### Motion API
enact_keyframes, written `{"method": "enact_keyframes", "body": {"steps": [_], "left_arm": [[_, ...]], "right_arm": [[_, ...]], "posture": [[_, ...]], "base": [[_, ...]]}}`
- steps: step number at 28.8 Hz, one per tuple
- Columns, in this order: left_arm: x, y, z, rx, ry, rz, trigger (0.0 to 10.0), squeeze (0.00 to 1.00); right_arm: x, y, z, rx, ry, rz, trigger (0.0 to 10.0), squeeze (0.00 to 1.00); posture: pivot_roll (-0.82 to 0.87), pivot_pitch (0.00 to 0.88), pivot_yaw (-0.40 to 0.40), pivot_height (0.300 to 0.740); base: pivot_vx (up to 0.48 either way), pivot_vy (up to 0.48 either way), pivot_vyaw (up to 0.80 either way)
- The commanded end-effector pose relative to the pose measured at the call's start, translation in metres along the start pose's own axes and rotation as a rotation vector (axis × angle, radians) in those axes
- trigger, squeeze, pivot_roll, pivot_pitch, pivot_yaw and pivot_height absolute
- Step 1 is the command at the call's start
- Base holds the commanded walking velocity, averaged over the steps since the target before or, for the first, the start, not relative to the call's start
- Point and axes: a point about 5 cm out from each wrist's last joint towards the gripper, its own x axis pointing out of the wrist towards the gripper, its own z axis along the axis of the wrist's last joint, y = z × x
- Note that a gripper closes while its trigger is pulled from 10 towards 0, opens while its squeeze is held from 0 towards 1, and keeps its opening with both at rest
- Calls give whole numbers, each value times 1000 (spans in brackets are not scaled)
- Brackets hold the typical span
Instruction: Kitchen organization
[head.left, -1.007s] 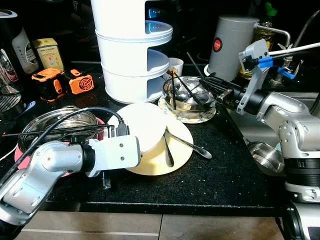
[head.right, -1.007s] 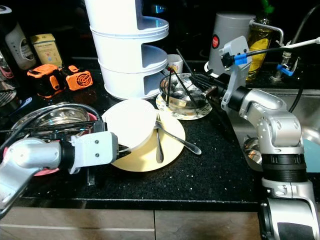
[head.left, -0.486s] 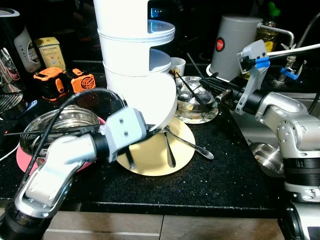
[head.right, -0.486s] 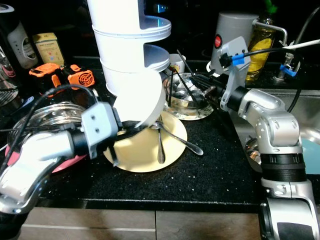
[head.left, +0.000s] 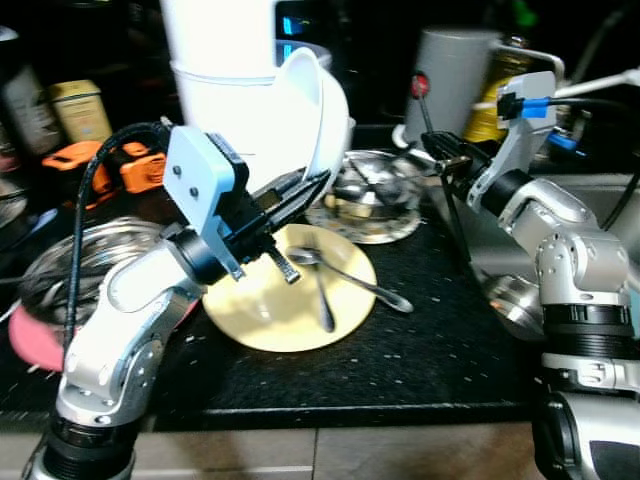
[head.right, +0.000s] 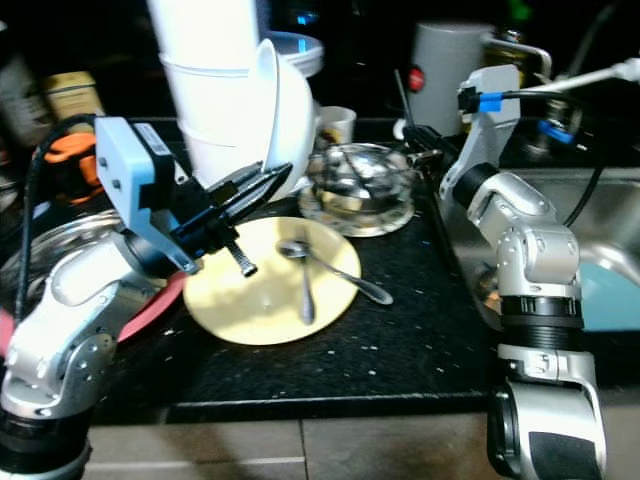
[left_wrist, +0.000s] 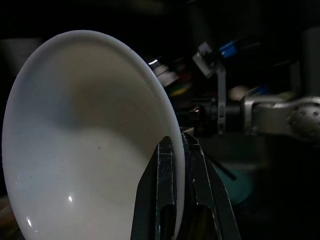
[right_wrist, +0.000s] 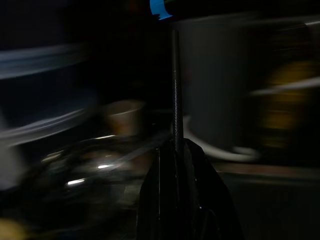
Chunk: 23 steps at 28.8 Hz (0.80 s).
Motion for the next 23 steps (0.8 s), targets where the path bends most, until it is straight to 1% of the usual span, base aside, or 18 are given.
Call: {"method": "enact_keyframes", "body": {"steps": [1, 3, 4, 6, 9, 10, 11, 12, 15, 19, 20, 23], "left_arm": [[3, -5, 6, -5, -24, -15, 6784, 0], [4, -6, 6, -15, -23, -11, 6784, 0], [4, -7, 1, 1, 10, 16, 10000, 0], [4, -7, 1, 0, 14, 20, 10000, 0], [4, -5, -4, -7, 35, 84, 10000, 0], [4, -5, -4, -7, 35, 84, 10000, 0], [3, -2, -4, -10, 42, 117, 10000, 0], [3, -2, -4, -10, 42, 117, 10000, 0], [0, 3, -4, -2, 55, 164, 10000, 0], [-1, 5, -4, 7, 62, 179, 10000, 0], [-1, 5, -4, 9, 65, 186, 10000, 0], [-1, 5, -5, 7, 68, 192, 10000, 0]], "right_arm": [[4, 3, 1, 8, -19, 3, 10000, 0], [5, 3, 1, 9, -23, -6, 10000, 0], [6, 5, -2, 2, -21, -11, 10000, 0], [6, 5, -2, 2, -22, -13, 10000, 0], [7, 8, -6, 2, -14, -10, 10000, 0], [7, 8, -6, 2, -14, -10, 10000, 0], [7, 12, -9, -2, -7, 1, 10000, 0], [7, 12, -9, -2, -7, 1, 10000, 0], [9, 18, -13, -24, 0, 23, 10000, 0], [10, 21, -15, -37, 3, 34, 10000, 0], [11, 26, -16, -38, -4, 57, 10000, 0], [11, 28, -16, -30, -12, 68, 10000, 0]], "posture": [[-1, 0, -29, 740], [-1, 0, -29, 740], [3, 0, -30, 740], [3, 0, -30, 740], [1, 0, -29, 740], [1, 0, -29, 740], [1, 0, -28, 740], [1, 0, -28, 740], [5, 0, -30, 740], [5, 0, -30, 740], [7, 0, -33, 740], [8, 0, -35, 740]], "base": [[0, 0, -750], [0, 0, -750], [0, 0, -756], [0, 0, -756], [0, 0, 0], [0, 0, 0], [0, 0, 0], [0, 0, 0], [0, 0, 0], [0, 0, 0], [0, -405, 0], [0, -413, 0]]}}
